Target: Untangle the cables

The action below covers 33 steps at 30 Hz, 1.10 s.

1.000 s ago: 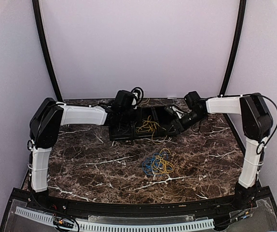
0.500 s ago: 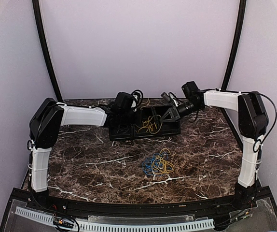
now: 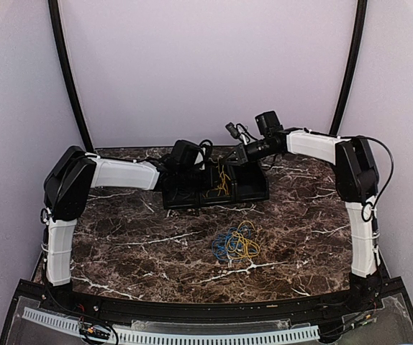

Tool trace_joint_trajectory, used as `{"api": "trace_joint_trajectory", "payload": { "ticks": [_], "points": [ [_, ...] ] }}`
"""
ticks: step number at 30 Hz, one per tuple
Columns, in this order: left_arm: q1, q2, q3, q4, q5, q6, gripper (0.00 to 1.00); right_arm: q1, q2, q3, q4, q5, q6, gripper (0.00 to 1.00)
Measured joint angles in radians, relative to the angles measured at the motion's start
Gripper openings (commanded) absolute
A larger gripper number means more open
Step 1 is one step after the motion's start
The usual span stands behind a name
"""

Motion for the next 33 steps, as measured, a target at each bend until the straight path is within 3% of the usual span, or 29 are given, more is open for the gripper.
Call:
{"api": "trace_joint_trajectory", "payload": {
  "ticks": [3,14,26,33],
  "points": [
    [0.000,0.000,-0.001,0.000,0.027,-0.031,0.17,0.016,0.037,0.032,0.013,0.023,0.018,0.00],
    [0.000,-0.074,-0.113,0.010,0.044,-0.108,0.53,0.058,0.100,0.104,0.010,0.130,0.028,0.00],
    [0.007,-0.425,-0.197,-0.063,-0.013,-0.076,0.58,0.098,0.146,0.165,-0.060,0.347,-0.024,0.00],
    [0.044,-0.467,-0.240,-0.092,-0.054,-0.067,0.58,0.104,0.153,0.167,-0.084,0.429,-0.044,0.00]
  ]
}}
